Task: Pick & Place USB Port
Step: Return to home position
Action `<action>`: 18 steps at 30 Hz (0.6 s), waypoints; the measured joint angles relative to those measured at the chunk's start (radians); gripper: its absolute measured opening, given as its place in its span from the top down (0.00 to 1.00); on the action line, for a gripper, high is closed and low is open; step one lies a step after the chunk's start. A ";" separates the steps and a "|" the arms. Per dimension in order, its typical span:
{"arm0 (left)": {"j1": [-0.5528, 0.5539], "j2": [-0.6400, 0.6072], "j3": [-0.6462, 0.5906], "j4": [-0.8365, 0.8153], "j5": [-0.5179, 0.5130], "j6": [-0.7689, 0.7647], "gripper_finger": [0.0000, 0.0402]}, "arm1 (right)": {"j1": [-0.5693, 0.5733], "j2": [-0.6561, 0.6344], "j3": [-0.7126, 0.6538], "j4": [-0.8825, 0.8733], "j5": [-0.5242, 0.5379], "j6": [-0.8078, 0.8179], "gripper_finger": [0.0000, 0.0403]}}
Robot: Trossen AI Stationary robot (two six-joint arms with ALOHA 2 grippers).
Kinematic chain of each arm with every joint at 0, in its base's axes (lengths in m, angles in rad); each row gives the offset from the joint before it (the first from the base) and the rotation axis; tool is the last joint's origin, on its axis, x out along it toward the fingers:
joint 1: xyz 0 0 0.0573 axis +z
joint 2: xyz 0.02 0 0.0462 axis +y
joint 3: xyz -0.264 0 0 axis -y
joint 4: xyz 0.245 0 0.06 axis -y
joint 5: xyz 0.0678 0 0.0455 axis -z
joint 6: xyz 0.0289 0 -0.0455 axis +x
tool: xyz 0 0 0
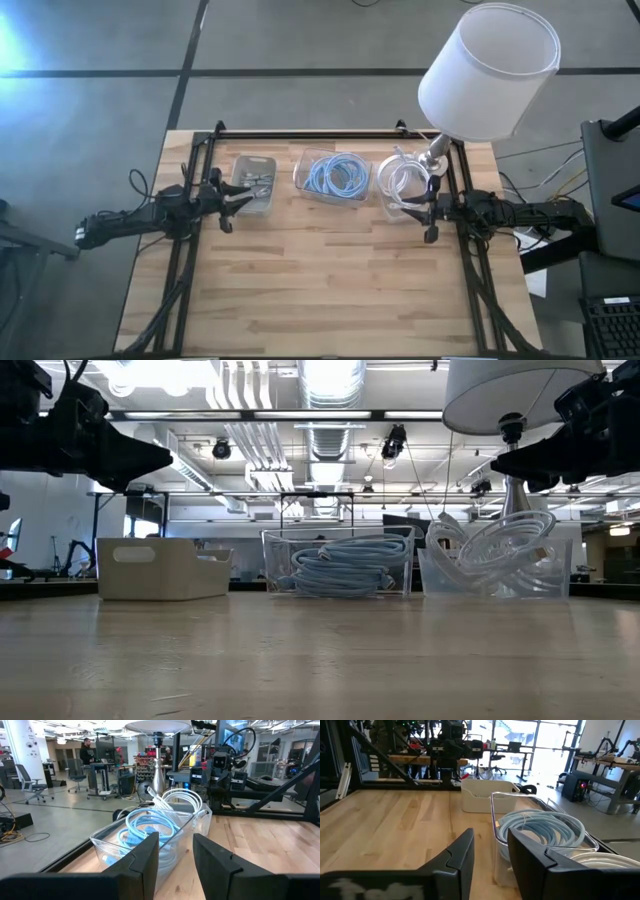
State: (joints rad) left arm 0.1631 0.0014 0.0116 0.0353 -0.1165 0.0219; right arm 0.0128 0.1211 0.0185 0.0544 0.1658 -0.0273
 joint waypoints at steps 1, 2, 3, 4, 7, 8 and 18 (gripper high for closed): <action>0.000 0.000 0.000 0.000 0.000 0.000 0.69 | 0.000 0.000 0.000 0.000 0.000 0.000 0.72; 0.000 0.000 0.000 0.000 0.000 0.000 0.69 | 0.000 0.000 0.000 0.000 0.000 -0.002 0.73; 0.000 0.000 0.000 0.000 0.000 0.000 0.69 | 0.000 0.000 0.000 0.000 0.000 -0.002 0.73; 0.000 0.000 0.000 0.000 0.000 0.000 0.69 | 0.000 0.000 0.000 0.000 0.000 -0.001 0.73; 0.000 0.000 0.000 0.000 0.000 0.000 0.69 | 0.000 0.000 0.000 0.000 0.000 -0.002 0.74; 0.000 0.000 0.000 0.000 0.000 0.000 0.69 | 0.000 0.000 0.000 0.000 0.000 -0.002 0.74; 0.000 0.000 0.000 0.000 0.000 0.000 0.69 | 0.000 0.000 0.000 0.000 0.000 -0.002 0.76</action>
State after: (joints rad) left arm 0.1631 0.0017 0.0116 0.0353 -0.1165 0.0216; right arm 0.0128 0.1207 0.0185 0.0544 0.1658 -0.0295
